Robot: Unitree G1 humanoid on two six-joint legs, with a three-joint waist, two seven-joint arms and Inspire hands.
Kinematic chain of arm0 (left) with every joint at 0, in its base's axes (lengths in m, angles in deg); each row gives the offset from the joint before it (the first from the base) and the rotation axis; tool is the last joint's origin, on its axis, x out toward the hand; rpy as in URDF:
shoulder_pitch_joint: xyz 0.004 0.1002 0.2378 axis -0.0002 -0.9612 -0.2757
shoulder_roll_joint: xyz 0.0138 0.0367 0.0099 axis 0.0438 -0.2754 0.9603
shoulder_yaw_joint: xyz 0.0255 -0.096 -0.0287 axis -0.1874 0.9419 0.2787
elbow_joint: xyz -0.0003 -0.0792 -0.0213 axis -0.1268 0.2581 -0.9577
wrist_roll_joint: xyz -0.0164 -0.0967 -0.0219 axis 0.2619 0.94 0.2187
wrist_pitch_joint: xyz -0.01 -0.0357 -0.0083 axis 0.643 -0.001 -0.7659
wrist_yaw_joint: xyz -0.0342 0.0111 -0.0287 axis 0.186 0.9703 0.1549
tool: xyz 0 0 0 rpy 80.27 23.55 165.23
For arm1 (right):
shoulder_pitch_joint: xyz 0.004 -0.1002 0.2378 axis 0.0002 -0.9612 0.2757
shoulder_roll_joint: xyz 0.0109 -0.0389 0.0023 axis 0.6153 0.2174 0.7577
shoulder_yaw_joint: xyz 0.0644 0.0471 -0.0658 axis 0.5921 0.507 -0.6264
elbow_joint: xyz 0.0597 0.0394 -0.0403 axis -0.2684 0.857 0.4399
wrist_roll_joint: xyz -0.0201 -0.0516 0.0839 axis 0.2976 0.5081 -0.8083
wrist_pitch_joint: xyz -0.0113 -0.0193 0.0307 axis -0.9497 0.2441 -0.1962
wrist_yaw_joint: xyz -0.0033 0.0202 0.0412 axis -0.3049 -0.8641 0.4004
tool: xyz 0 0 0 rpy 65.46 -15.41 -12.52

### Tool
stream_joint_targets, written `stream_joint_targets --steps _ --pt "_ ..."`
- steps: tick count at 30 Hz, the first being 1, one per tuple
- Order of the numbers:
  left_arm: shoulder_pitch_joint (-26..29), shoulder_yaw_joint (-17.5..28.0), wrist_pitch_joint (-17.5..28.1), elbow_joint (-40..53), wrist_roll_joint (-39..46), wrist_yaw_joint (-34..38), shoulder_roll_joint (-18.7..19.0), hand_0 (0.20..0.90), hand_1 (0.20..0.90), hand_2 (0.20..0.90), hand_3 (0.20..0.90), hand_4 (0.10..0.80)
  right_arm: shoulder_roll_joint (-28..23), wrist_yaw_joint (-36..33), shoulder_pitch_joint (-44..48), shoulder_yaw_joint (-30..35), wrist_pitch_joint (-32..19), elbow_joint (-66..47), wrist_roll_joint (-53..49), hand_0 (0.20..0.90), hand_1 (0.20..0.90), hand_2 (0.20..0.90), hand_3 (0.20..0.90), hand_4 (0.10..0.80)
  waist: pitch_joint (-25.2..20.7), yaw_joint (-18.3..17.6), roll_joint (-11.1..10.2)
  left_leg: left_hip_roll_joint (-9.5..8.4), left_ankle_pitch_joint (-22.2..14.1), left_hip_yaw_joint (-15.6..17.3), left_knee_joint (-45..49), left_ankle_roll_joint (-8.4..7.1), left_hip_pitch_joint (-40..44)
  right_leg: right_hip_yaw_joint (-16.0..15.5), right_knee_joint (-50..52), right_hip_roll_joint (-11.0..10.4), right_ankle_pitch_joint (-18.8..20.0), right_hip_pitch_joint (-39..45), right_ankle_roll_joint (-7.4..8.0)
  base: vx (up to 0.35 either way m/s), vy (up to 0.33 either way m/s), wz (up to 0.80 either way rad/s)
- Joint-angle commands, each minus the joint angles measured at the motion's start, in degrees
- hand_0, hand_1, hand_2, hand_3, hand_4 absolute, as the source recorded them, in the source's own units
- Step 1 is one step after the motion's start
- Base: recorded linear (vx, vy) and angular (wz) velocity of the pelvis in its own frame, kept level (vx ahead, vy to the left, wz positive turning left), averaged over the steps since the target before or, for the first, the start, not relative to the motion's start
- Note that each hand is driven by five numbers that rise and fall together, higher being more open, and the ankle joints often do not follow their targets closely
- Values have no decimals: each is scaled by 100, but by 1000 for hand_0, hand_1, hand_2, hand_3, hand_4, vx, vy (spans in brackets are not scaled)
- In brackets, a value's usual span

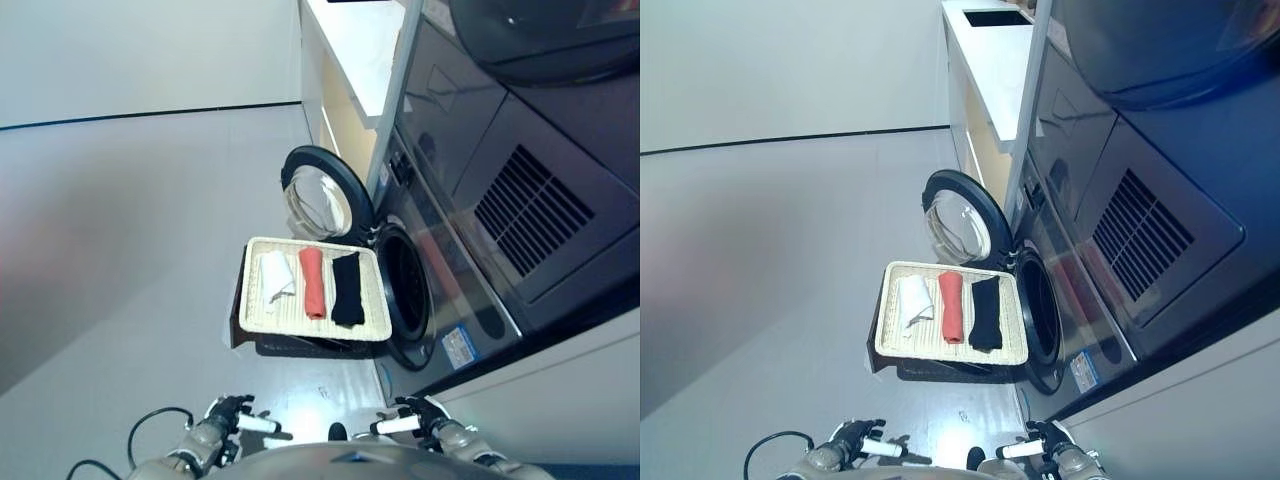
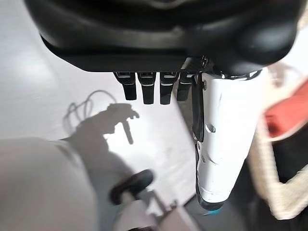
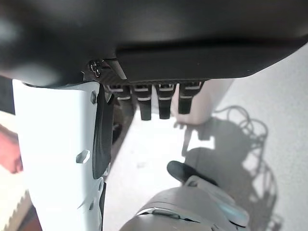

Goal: Pick up the clothes and place them into the washing machine

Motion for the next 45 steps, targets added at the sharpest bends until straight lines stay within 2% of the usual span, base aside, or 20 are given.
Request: stream_joint_targets --steps 1,3,5,8,13,20,23,25,26,29,30,31,32,33,34,36,37,38,41,45 --pt "139 -159 143 405 11 135 235 900 900 900 900 800 -199 -129 154 -14 -78 102 -59 900 900 900 900 800 252 208 -218 22 577 792 188 879 -378 476 -636 -139 448 -150 482 204 -82 20" --pt "76 -112 156 318 6 218 258 900 900 900 900 800 -154 -163 135 -23 -98 183 -41 900 900 900 900 800 304 427 -269 172 126 1002 -761 992 -870 580 -647 -116 234 115 548 240 -27 32" --pt "60 -94 153 285 2 237 261 900 900 900 900 800 -155 -164 120 -29 -105 207 -3 900 900 900 900 800 333 497 -271 198 68 986 -990 965 -924 615 -660 -109 180 210 578 151 1 -1" --pt "-19 -43 149 160 -8 265 249 900 900 900 900 800 -174 -205 101 -65 -123 243 90 900 900 900 900 800 358 693 -230 212 161 847 -2070 882 -1216 751 -734 -114 -1 502 655 209 12 -25" --pt "-43 24 158 126 -29 310 299 900 900 900 900 800 -214 -213 99 -88 -154 158 101 900 900 900 900 800 401 942 -72 160 732 360 -3196 733 -1597 1095 -755 -2 -249 867 677 217 30 -46" --pt "-109 10 165 128 -58 282 330 900 900 900 900 800 -128 -126 41 -129 -119 103 92 900 900 900 900 800 243 1023 -23 93 794 490 -3359 724 -1726 1348 -750 -59 -594 1285 730 222 110 -66" --pt "-90 2 177 179 -6 281 398 900 900 900 900 800 -64 -112 50 -184 -105 95 83 900 900 900 900 800 144 1078 -76 15 861 458 -3279 774 -1672 1402 -716 -207 -724 1436 783 254 208 -10" --pt "-53 28 165 138 19 298 455 900 900 900 900 800 11 -103 58 -172 -89 49 61 900 900 900 900 800 13 1122 -190 -171 655 610 -3162 947 -1641 1373 -478 -511 -755 1468 962 252 209 7" --pt "-54 27 165 138 19 297 458 900 900 900 900 800 13 -103 56 -171 -88 48 61 900 900 900 900 800 10 1125 -201 -181 651 618 -3159 952 -1641 1376 -478 -523 -761 1468 966 197 162 4" --pt "-15 60 166 180 4 304 550 900 900 900 900 800 82 -67 71 -195 -77 -111 81 900 900 900 900 800 -90 1159 -289 -406 355 816 -2937 1184 -1583 1441 158 -793 -601 1287 1175 228 218 0" --pt "20 53 162 200 7 331 588 900 900 900 900 800 92 -56 102 -196 -75 -218 70 900 900 900 900 800 -77 1139 -303 -555 224 816 -2830 1316 -1546 1536 743 -846 -151 1039 1282 156 185 -10" --pt "20 53 161 200 7 330 589 900 900 900 900 800 92 -55 102 -196 -73 -220 69 900 900 900 900 800 -83 1143 -304 -556 217 821 -2819 1318 -1557 1542 751 -847 -155 1027 1283 187 264 -17" --pt "27 17 158 208 4 300 579 900 900 900 900 800 73 -48 82 -140 -74 -255 37 900 900 900 900 800 -44 1056 -250 -675 88 784 -2770 1430 -1396 1594 1419 -887 514 721 1339 138 218 -16" --pt "24 4 152 198 28 259 566 900 900 900 900 800 59 -50 74 -103 -74 -253 23 900 900 900 900 800 -9 1019 -207 -720 26 762 -2736 1484 -1320 1611 1785 -883 849 582 1339 136 217 -10" --pt "25 4 153 198 29 259 565 900 900 900 900 800 58 -50 74 -103 -73 -254 23 900 900 900 900 800 -8 1022 -206 -720 21 765 -2729 1485 -1323 1615 1794 -882 846 576 1339 98 174 -3" --pt "31 44 105 182 166 165 538 900 900 900 900 800 16 -53 69 -43 -61 -277 34 900 900 900 900 800 155 925 -9 -708 -71 700 -2731 1628 -1080 1488 2715 -793 1197 168 1236 157 291 1" --pt "36 48 100 170 205 133 538 900 900 900 900 800 12 -71 66 -10 -46 -250 66 900 900 900 900 800 306 843 210 -636 -103 655 -2780 1709 -888 1224 3283 -656 1099 -307 1192 240 345 0" --pt "17 60 99 153 195 132 539 900 900 900 900 800 10 -73 41 15 -44 -230 62 900 900 900 900 800 315 831 253 -636 -134 646 -2810 1718 -795 1027 3287 -708 909 -467 1164 290 292 -1" --pt "-35 128 123 103 188 145 578 900 900 900 900 800 16 -58 -26 25 -28 -180 49 900 900 900 900 800 289 750 172 -725 -259 546 -3038 1662 -464 394 2121 -681 187 -842 1042 315 32 -13" --pt "-12 204 181 81 148 181 564 900 900 900 900 800 22 -93 -9 34 -23 -103 21 900 900 900 900 800 378 602 -8 -815 -478 365 -3286 1551 9 -7 404 -633 505 -930 1158 288 -100 -5"
